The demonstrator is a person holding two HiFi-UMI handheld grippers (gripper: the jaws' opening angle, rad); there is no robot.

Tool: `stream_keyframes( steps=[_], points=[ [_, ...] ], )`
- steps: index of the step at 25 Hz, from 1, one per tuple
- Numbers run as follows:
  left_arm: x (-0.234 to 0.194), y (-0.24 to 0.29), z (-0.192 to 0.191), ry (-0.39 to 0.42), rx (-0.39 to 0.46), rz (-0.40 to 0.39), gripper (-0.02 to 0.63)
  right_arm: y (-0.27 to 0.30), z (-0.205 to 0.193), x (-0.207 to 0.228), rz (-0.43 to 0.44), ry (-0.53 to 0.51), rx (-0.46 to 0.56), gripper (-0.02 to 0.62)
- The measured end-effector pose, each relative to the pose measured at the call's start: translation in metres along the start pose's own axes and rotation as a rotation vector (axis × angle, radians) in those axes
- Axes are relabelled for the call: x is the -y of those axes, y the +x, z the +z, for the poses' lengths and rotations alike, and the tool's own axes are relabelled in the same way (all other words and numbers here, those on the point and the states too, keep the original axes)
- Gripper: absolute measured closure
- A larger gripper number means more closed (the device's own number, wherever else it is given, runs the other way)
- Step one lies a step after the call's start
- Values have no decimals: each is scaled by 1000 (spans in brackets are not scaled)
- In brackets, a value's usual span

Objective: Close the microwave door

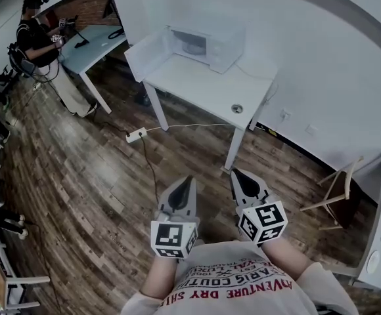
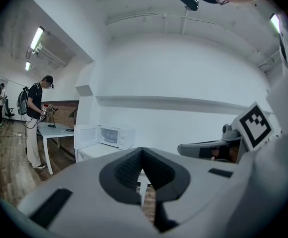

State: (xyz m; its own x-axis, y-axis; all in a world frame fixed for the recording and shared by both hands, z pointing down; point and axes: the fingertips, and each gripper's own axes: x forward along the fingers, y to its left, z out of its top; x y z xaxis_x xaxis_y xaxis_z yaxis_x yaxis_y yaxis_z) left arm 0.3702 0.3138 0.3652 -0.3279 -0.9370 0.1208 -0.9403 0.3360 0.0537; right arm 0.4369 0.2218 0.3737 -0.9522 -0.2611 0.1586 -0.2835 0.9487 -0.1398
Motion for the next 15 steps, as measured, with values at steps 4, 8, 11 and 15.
stream_keyframes(
  steps=[4,8,11,15],
  points=[
    [-39,-9,-2,-1,2,27,614,21,-8,-25,8,4,-12,583],
    [-74,-21,-8,-3,-9,35,614,43,-17,-50,7,28,-26,583],
    [-95,-23,-15,-21,-28,41,614,57,-19,-61,5,34,-32,583],
    [-113,-15,-23,-46,-41,44,614,76,-19,-64,5,28,-43,583]
  ],
)
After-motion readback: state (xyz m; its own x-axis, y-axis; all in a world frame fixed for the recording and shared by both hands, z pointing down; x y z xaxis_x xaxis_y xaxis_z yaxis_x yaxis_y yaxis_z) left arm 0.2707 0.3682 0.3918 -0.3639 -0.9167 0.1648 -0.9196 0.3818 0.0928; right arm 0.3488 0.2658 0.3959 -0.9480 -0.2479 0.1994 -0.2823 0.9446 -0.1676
